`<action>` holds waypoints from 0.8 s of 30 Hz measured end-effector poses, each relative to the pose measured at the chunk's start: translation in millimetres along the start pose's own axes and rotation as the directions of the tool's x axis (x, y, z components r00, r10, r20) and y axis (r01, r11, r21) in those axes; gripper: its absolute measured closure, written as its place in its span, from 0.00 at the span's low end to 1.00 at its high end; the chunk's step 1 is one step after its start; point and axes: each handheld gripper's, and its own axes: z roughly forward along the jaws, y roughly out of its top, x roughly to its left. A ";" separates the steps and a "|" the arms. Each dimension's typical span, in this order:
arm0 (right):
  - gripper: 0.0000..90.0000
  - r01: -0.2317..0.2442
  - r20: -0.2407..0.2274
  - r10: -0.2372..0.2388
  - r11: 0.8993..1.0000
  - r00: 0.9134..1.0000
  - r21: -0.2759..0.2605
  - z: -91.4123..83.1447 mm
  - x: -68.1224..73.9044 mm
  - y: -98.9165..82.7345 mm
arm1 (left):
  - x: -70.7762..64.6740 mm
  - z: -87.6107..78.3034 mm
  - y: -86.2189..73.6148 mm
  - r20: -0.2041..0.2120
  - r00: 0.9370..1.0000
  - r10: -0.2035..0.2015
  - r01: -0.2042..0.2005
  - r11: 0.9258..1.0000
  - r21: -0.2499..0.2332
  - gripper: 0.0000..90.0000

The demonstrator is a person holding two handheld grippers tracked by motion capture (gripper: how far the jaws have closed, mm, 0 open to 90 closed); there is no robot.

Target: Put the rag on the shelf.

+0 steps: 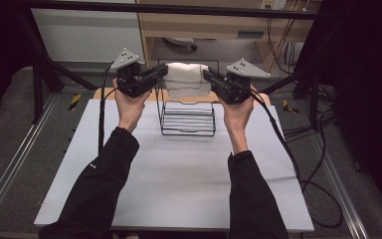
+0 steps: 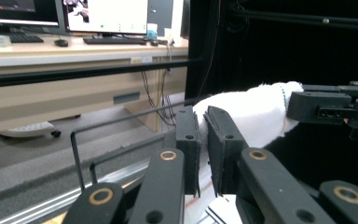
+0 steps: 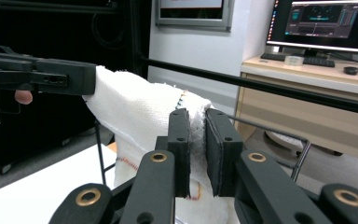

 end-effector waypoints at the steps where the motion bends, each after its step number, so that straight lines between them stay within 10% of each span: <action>1: 0.90 0.003 -0.002 -0.003 1.000 1.000 0.004 -1.1 0.6 -0.9 | -0.4 -1.1 -1.0 0.002 1.000 0.001 -0.001 1.000 0.009 0.91; 24: 0.91 0.032 -0.045 -0.030 0.998 0.999 0.047 -10.0 3.9 -21.8 | -5.4 -18.9 -2.1 0.025 1.000 -0.016 0.014 0.997 0.082 0.83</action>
